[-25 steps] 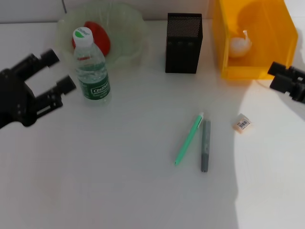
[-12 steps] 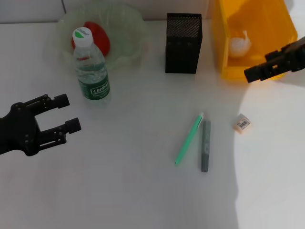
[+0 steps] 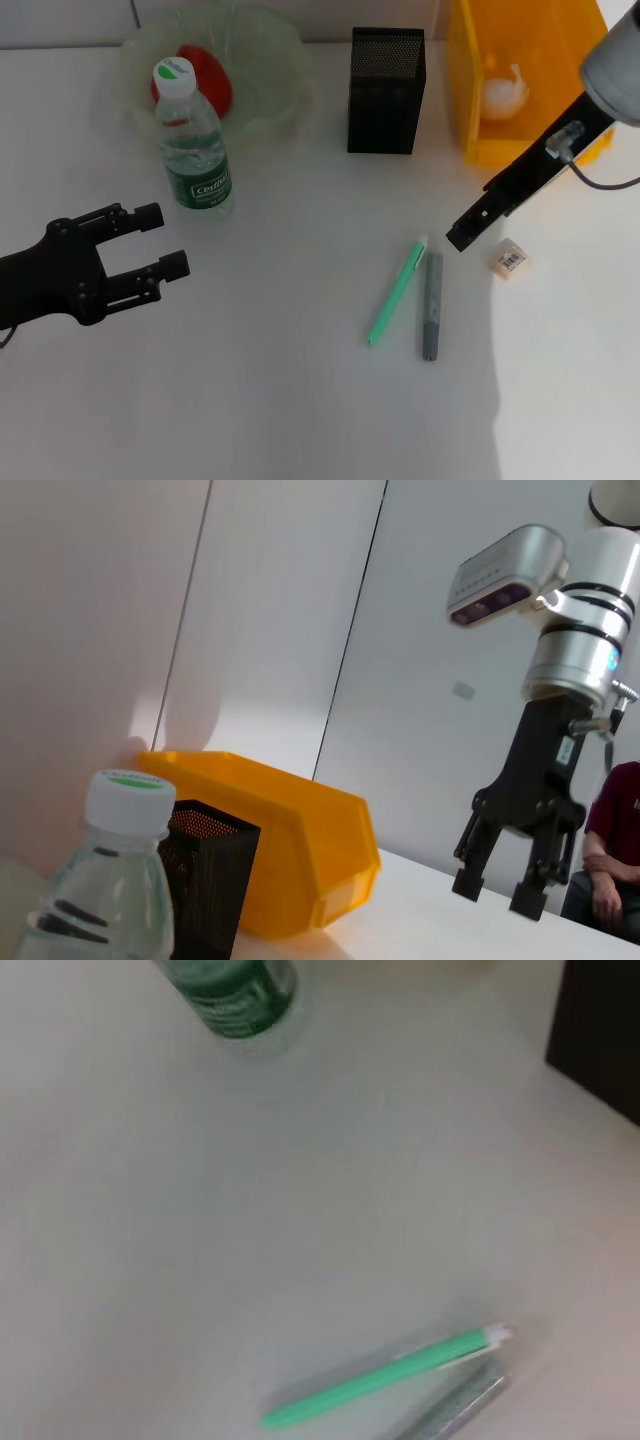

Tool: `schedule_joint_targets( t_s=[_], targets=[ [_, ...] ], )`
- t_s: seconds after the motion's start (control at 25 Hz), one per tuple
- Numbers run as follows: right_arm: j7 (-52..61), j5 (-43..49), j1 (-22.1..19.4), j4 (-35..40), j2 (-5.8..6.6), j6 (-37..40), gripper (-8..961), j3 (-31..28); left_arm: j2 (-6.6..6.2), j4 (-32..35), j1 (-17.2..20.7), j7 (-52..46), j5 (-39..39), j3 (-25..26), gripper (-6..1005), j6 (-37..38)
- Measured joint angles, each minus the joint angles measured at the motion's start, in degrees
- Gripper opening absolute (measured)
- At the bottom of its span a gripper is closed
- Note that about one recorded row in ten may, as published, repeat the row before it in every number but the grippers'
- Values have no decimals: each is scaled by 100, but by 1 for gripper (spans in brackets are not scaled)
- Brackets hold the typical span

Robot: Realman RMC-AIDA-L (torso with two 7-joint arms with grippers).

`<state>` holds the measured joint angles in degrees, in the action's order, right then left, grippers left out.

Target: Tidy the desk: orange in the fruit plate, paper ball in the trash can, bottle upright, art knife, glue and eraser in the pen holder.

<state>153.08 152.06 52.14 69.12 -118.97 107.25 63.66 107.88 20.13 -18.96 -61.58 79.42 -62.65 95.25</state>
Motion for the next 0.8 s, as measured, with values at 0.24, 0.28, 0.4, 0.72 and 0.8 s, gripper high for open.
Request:
schedule_joint_targets(
  t_s=[0.24, 0.28, 0.4, 0.72, 0.8],
  targets=[
    [26, 138, 18, -838, -30, -1198, 826, 183, 63, 0, -48, -2, 26, -39, 750, -214],
    [28, 137, 5, -954, -30, -1362, 827, 171, 63, 0, -48, -2, 26, -39, 750, -214],
    [34, 130, -17, -1224, -31, -1732, 827, 185, 154, 84, -78, -67, 205, -13, 750, -472],
    [58, -342, 50, -2063, -54, -2641, 770, 341, 234, 135, -133, -83, 218, -48, 749, -675],
    [68, -428, 50, -2189, -56, -2812, 739, 388, 246, 140, -142, -83, 221, -48, 749, -675]
  ],
)
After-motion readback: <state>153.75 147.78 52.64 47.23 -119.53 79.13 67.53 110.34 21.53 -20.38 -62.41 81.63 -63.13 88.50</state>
